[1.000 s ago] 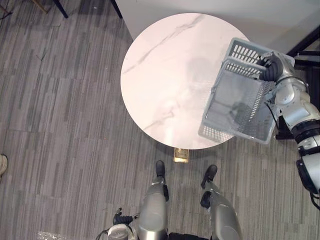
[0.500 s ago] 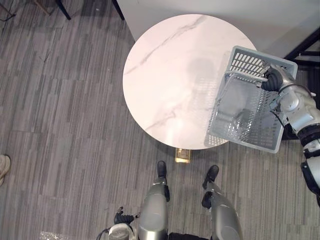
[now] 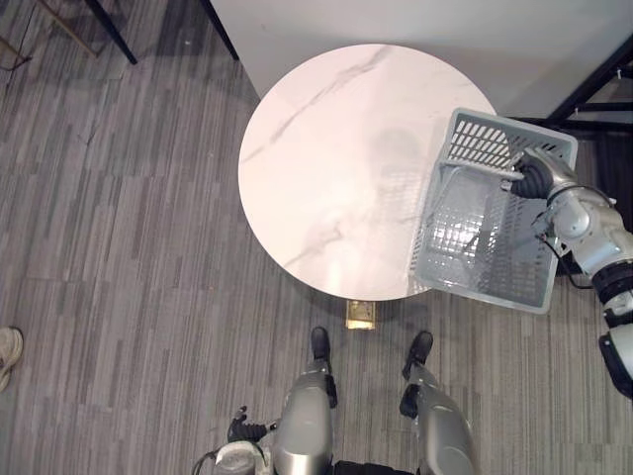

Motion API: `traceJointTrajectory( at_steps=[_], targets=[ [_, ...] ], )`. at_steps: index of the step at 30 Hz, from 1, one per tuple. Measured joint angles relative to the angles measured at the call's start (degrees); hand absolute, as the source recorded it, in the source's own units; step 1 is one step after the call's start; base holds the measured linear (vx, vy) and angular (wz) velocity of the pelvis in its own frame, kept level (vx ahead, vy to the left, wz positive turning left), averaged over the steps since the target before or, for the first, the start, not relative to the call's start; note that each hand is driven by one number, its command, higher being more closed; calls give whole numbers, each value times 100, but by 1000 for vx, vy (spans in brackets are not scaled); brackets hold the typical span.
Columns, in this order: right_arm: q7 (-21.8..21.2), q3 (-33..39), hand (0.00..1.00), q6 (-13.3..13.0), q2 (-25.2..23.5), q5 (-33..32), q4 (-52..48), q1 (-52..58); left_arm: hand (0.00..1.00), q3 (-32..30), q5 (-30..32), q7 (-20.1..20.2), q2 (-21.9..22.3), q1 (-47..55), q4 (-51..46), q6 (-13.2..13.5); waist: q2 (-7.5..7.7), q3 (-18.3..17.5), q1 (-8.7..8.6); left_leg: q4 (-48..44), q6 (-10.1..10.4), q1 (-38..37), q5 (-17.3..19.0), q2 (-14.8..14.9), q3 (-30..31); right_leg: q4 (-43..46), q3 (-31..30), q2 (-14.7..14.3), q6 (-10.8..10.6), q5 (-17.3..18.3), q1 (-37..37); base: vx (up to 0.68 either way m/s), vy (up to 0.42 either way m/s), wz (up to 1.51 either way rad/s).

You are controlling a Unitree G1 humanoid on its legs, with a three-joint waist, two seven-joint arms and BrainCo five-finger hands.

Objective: Pick vegetable in the basket

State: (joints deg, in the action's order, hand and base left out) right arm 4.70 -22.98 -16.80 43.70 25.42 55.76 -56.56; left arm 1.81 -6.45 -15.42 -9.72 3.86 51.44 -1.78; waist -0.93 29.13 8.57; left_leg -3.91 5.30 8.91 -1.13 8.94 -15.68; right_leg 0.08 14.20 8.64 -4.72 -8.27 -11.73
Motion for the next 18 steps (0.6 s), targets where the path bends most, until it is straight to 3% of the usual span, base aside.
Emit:
traceJointTrajectory(
  at_steps=[4,7,9,12,18],
  targets=[
    [-3,-3,100,1,25,62,-662,81,0,-31,14,1,2,12,14,4,10,-18,-68,150,2,-268,-2,5,-153,-140,-119,-55,-6,-49,170,58,6,-18],
    [-20,-8,100,-21,75,62,-1438,483,0,-146,57,2,28,59,86,27,65,-435,-88,308,3,-411,-2,15,-262,-296,-184,-111,-3,-67,255,88,-5,-15],
    [-160,-9,100,-38,78,56,-2012,763,0,-185,84,3,52,138,107,38,96,-679,-195,431,3,-624,-1,15,-278,-384,-191,-140,-3,-67,444,92,-3,-6],
    [-447,-2,100,-276,93,31,-2843,1269,0,-297,293,2,38,313,109,6,274,-1023,-344,567,20,-848,3,3,-337,-485,-221,-166,-4,-67,624,70,-8,-11],
    [-1265,-7,100,-639,116,-333,-3892,2533,0,-458,554,33,-30,590,156,-23,593,-1480,-412,583,79,-1087,50,-50,-416,-556,-327,-124,-22,-72,815,-2,3,-7]
  ],
)
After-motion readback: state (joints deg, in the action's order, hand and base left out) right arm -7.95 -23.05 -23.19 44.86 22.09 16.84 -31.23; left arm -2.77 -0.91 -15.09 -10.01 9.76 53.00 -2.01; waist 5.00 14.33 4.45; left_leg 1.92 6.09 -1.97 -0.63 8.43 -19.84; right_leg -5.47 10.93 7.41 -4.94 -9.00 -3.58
